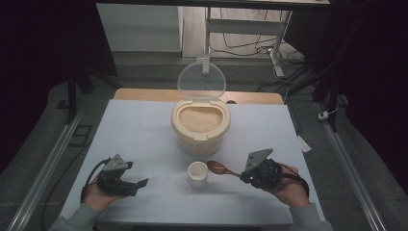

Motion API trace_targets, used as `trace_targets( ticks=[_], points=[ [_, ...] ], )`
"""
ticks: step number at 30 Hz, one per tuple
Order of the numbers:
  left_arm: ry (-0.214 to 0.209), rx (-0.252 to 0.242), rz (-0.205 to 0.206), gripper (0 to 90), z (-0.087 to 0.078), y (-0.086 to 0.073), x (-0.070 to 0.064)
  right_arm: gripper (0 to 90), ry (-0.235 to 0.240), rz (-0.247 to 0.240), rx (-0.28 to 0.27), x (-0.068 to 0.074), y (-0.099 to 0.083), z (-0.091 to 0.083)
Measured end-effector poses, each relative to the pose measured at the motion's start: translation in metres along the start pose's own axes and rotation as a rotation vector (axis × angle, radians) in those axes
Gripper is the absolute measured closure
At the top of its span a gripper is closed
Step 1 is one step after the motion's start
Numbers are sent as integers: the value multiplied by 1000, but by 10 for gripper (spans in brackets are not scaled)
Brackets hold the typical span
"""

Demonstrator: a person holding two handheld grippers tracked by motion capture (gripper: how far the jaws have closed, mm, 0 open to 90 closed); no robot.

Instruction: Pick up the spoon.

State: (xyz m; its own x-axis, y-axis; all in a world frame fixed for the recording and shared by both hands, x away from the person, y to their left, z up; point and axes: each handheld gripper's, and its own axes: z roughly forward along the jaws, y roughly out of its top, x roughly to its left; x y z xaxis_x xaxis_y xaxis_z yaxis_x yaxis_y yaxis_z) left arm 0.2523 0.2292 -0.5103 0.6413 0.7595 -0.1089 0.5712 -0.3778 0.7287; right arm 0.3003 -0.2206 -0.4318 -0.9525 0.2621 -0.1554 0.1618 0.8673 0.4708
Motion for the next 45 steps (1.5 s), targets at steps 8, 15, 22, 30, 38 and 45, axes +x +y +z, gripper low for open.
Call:
trace_targets(
  ticks=[8, 15, 22, 30, 38, 45],
  points=[
    [0, 0, -2, 109, 0, 0, 0, 803, 14, -38, -31, 5, 16, 0],
    [-3, -4, -3, 109, -1, 0, 0, 803, 23, -75, -51, 11, 36, 4],
    [-3, -5, -4, 109, -1, 1, 0, 804, 33, -103, -77, 16, 50, 4],
    [0, -7, 0, 109, -1, 2, -1, 804, 47, -136, -76, 22, 61, 17],
    [-28, -35, 40, 112, -7, 16, -14, 804, 34, -144, -70, 23, 63, 19],
    [-84, -77, 127, 115, -16, 47, -36, 804, 29, -146, -78, 26, 65, 21]
  ],
)
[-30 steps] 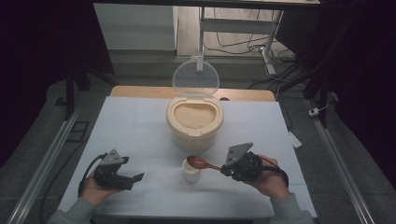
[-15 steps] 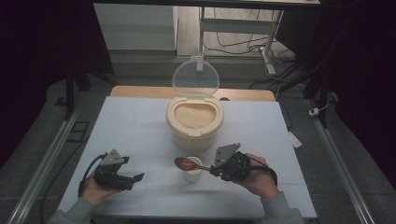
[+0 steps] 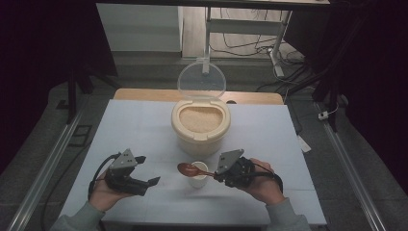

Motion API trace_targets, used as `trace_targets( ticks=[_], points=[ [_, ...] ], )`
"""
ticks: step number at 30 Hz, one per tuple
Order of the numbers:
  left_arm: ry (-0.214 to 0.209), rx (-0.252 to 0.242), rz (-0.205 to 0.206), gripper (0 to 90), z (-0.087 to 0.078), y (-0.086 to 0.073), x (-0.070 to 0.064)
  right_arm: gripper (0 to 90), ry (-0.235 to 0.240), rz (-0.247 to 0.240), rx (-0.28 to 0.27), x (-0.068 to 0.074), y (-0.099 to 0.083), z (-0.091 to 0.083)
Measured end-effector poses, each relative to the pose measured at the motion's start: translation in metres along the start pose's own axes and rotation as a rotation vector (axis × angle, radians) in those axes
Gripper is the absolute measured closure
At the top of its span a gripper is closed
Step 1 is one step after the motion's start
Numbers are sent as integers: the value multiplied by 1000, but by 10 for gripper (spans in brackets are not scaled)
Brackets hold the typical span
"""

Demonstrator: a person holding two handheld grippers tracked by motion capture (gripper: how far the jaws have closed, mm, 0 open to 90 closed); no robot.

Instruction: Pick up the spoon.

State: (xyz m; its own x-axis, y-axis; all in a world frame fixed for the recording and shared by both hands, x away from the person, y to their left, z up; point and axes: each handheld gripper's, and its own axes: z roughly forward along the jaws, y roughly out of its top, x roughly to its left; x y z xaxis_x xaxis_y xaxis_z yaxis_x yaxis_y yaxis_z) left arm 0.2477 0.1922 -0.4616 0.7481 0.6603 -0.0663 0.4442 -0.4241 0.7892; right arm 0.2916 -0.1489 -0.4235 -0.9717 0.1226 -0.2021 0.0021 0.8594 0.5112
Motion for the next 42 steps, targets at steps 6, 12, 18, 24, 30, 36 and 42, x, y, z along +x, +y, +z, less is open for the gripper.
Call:
trace_targets(
  ticks=[6, 12, 18, 24, 30, 36, 42],
  points=[
    [-46, 0, 63, 117, 1, 25, -13, 804, -3, -9, -7, 1, 3, 0],
    [-85, 11, 119, 128, 8, 48, -26, 804, -10, -19, -5, 3, 6, 2],
    [-118, 51, 190, 147, 20, 65, -42, 804, -9, -26, -16, 5, 9, 4],
    [-158, 103, 251, 188, 31, 84, -51, 803, -10, -37, -21, 8, 12, 5],
    [-184, 170, 279, 205, 44, 97, -53, 804, -14, -54, -24, 11, 16, 6],
    [-209, 218, 294, 243, 53, 99, -53, 803, -25, -77, -36, 12, 18, 7],
    [-236, 237, 287, 281, 57, 102, -49, 803, -38, -95, -30, 14, 20, 7]
  ],
)
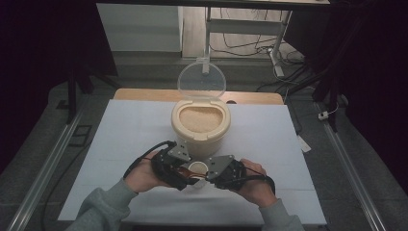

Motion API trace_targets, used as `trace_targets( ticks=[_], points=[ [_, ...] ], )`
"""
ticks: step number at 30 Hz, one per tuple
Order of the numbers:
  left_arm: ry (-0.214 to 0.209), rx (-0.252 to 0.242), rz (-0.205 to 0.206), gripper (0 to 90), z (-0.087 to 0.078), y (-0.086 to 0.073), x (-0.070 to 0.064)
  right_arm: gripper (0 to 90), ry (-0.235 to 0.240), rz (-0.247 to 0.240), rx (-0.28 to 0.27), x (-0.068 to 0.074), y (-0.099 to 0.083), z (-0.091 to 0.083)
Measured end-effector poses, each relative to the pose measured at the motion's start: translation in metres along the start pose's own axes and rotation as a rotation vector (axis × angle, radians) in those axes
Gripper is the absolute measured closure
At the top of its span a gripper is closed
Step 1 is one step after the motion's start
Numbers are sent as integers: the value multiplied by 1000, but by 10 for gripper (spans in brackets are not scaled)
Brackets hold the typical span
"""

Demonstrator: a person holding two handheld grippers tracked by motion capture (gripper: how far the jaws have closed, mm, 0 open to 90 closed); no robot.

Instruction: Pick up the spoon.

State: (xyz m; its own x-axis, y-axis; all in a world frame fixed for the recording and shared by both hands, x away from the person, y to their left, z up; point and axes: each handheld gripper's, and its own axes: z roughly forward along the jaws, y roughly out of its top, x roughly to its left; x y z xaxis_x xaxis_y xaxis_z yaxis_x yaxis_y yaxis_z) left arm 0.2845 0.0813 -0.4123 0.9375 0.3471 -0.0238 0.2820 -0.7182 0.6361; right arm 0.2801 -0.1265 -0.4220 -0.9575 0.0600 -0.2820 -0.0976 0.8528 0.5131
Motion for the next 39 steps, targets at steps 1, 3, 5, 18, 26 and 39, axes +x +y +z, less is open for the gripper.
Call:
trace_targets(
  ticks=[1, 3, 5, 18, 26, 39],
  points=[
    [-5, 4, 1, 295, 1, 1, 1, 803, 1, -4, -3, 0, 1, -1],
    [-12, 18, 4, 312, 3, 3, 2, 803, -7, -7, -4, 1, 1, 0],
    [-21, 27, 9, 332, 6, 4, 3, 803, -8, -8, -10, 1, 1, 0],
    [-71, 116, 89, 527, 18, 12, 3, 803, -31, -37, -5, 4, 3, -1],
    [-84, 158, 131, 739, 26, 10, 3, 804, -31, -64, -3, 8, 4, 0],
    [-7, 106, 164, 830, 32, 1, -4, 767, -52, -20, -61, 6, 0, -5]
  ],
)
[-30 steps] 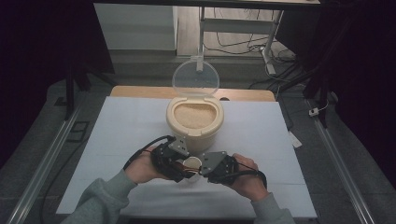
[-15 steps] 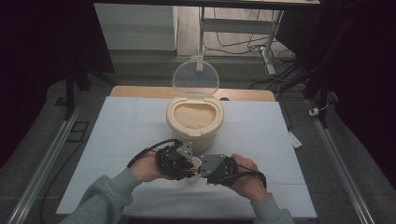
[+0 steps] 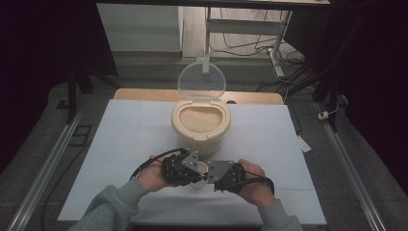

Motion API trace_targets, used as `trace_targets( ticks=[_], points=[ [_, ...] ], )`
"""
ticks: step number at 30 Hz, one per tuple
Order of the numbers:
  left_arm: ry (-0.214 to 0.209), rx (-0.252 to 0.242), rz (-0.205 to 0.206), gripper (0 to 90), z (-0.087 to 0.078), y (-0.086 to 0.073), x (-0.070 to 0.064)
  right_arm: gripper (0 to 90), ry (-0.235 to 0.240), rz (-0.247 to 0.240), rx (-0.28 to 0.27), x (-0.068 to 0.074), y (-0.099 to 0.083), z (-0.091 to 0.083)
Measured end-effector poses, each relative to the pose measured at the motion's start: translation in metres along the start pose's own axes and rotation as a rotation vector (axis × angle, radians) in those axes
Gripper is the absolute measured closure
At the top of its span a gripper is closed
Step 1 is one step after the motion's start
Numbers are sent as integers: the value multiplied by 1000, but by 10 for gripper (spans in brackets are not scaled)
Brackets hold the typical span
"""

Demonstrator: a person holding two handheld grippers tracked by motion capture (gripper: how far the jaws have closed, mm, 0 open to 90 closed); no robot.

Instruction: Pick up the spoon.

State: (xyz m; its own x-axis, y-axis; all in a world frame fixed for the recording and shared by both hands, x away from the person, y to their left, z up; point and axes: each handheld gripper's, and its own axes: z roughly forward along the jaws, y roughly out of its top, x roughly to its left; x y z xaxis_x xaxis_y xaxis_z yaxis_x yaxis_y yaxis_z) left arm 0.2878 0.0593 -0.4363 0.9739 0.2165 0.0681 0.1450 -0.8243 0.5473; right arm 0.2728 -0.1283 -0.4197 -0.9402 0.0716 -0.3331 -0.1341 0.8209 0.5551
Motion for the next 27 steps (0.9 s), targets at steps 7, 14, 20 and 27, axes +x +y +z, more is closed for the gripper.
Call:
trace_targets(
  ticks=[7, 14, 20, 27],
  points=[
    [180, -107, -18, 830, -5, -9, -12, 585, -151, 333, -196, -10, -10, -28],
    [337, -187, -45, 830, -2, -16, -26, 475, -310, 704, -261, -2, -28, -40],
    [408, -216, -70, 830, 3, -16, -31, 442, -340, 883, -295, 4, -44, -32],
    [495, -230, -60, 830, 8, -11, -38, 422, -360, 1020, -404, 16, -45, -25]
  ],
)
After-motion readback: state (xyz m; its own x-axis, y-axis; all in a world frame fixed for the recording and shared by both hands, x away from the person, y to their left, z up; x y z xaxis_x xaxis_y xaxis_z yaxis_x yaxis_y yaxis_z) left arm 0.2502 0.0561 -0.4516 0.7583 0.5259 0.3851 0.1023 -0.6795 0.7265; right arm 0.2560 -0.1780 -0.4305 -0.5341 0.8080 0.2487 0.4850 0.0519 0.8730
